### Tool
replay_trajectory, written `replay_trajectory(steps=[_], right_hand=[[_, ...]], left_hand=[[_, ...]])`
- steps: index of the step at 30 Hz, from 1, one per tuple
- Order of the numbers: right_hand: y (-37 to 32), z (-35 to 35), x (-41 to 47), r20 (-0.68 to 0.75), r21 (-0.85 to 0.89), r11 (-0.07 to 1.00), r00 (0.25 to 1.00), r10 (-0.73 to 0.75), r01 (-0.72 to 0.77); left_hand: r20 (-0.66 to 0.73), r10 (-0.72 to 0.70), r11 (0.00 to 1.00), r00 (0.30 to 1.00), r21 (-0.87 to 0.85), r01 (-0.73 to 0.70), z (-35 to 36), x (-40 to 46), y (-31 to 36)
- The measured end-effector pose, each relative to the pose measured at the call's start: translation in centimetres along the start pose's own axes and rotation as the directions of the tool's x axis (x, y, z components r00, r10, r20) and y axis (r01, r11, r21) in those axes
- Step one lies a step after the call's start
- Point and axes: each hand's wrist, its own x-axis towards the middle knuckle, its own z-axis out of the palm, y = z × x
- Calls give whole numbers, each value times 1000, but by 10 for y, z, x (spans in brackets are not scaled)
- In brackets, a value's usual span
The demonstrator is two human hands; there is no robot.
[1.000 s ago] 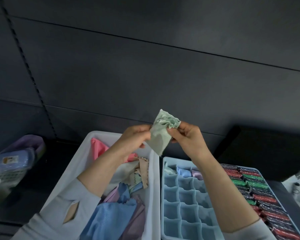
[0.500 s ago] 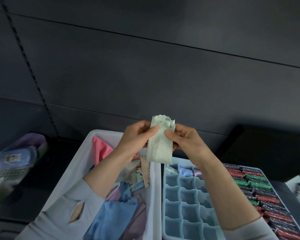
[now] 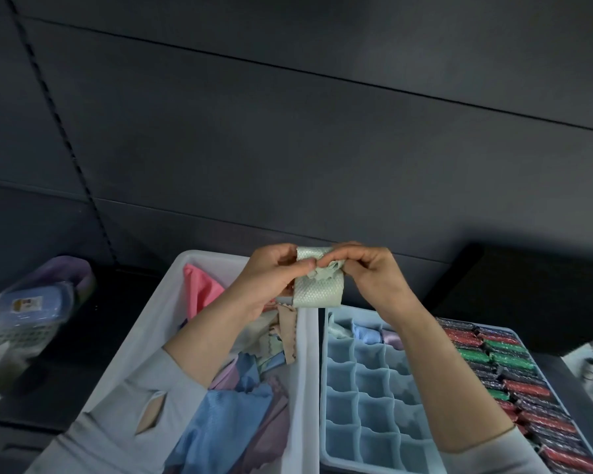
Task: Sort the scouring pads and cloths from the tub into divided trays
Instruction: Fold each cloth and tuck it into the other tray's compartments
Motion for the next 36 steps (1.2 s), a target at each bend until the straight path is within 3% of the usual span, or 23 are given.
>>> replay_trajectory(steps=[4, 7, 10, 13, 16, 18, 20, 23, 25, 29, 32, 34, 36], right_hand=[[-2, 1, -6, -15, 251, 959, 990, 137, -129], [2, 3, -12, 54, 222, 946, 972, 230, -236], [7, 3, -18, 37, 235, 949, 978, 205, -208], [13, -1, -21, -38, 258, 953, 984, 172, -156], [23, -8, -27, -123, 42, 997, 990, 66, -62], [29, -12, -34, -109, -119, 992, 993, 35, -48], [33, -18, -42, -96, -47, 992, 989, 111, -116], [33, -33, -52, -100, 243, 929, 945, 311, -280], [42, -48, -58, -35, 267, 895, 924, 381, -358], [69, -74, -72, 59, 92, 901, 905, 420, -424], [106, -102, -90, -52, -59, 878, 880, 472, -475], [134, -119, -105, -161, -283, 820, 867, 471, -498], [153, -125, -118, -201, -454, 744, 870, 451, -491]], left_hand=[[-20, 38, 998, 999, -47, -39, 0, 0, -3], [-25, 90, 995, 996, -29, -91, -1, -1, -2], [-19, 147, 989, 989, 34, -147, 0, -3, -6], [3, 60, 997, 998, -55, -60, 7, -4, -8], [75, -146, 937, 987, -311, 162, 18, -3, -9], [70, -166, 924, 984, -339, 180, 26, -2, -16], [57, -108, 957, 992, -265, 120, 34, -1, -26], [78, -29, 989, 997, -139, 39, 50, 1, -35], [114, 38, 998, 993, -49, -33, 62, 5, -40], [179, 132, 972, 975, 167, -163, 90, 13, -61], [191, 104, 904, 976, 390, -173, 105, 18, -88], [158, 156, 814, 975, 539, -218, 107, 21, -105], [115, 220, 659, 969, 715, -234, 100, 23, -119]])
